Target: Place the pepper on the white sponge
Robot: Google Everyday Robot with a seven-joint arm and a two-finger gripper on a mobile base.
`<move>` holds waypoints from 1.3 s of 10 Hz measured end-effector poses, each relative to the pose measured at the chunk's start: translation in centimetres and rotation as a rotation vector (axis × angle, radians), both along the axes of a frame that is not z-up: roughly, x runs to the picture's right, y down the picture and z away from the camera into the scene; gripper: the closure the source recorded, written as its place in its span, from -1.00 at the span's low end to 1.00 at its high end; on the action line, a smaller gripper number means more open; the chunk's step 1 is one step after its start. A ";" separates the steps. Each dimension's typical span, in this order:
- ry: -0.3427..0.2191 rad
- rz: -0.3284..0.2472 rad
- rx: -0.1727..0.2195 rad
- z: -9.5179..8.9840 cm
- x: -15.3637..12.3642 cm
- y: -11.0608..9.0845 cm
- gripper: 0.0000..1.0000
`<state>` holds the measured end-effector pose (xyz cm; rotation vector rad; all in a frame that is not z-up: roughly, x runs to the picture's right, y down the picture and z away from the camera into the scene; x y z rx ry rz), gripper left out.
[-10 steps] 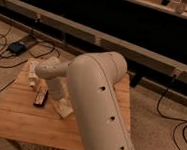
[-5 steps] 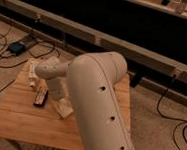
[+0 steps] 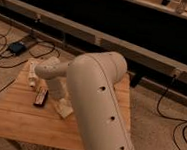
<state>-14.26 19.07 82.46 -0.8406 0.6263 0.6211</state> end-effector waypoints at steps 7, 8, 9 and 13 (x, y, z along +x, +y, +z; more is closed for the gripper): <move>0.000 0.000 0.000 0.0 0.0 0.0 -0.09; 0.003 0.001 0.002 0.0 0.1 -0.2 -0.09; 0.009 0.007 0.018 0.1 0.4 -1.4 -0.09; 0.035 0.069 0.102 0.4 3.2 -7.4 -0.09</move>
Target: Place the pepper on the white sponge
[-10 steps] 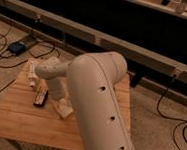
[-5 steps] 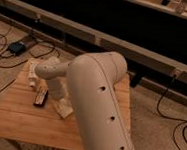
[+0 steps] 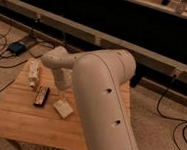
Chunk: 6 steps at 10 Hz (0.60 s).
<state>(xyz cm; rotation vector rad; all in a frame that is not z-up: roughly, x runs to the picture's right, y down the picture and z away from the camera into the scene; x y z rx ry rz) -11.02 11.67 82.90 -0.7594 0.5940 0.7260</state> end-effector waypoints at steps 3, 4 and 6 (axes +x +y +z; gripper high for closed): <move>0.059 0.085 0.046 0.6 4.7 -3.8 -0.09; 0.091 0.123 0.057 1.0 7.0 -4.7 -0.09; 0.150 0.208 0.083 2.1 11.7 -6.2 -0.09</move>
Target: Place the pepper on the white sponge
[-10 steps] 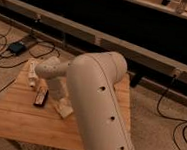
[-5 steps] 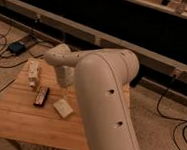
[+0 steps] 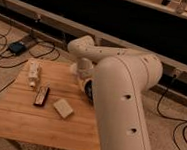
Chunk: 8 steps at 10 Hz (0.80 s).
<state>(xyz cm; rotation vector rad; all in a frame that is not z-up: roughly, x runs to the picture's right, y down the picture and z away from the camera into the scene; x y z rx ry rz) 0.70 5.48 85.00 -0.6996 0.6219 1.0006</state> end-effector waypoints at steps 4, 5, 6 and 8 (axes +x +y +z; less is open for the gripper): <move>0.047 0.152 0.062 2.8 6.1 -0.3 -0.09; 0.060 0.182 0.086 3.8 7.1 0.1 -0.09; 0.069 0.195 0.103 4.4 7.6 0.4 -0.09; 0.074 0.217 0.129 5.3 7.6 1.2 -0.09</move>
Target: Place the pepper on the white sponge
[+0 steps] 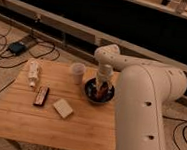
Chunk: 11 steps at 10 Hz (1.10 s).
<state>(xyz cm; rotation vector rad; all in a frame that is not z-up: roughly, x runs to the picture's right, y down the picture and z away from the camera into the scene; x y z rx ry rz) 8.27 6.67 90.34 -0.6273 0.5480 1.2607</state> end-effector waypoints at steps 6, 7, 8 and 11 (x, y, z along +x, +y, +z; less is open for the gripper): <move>-0.017 0.011 -0.013 1.0 -1.9 2.3 -0.09; -0.015 0.013 -0.019 1.1 -1.9 2.6 -0.09; -0.013 0.015 -0.027 1.2 -1.9 2.9 -0.09; -0.010 0.020 -0.045 1.6 -1.8 3.4 -0.09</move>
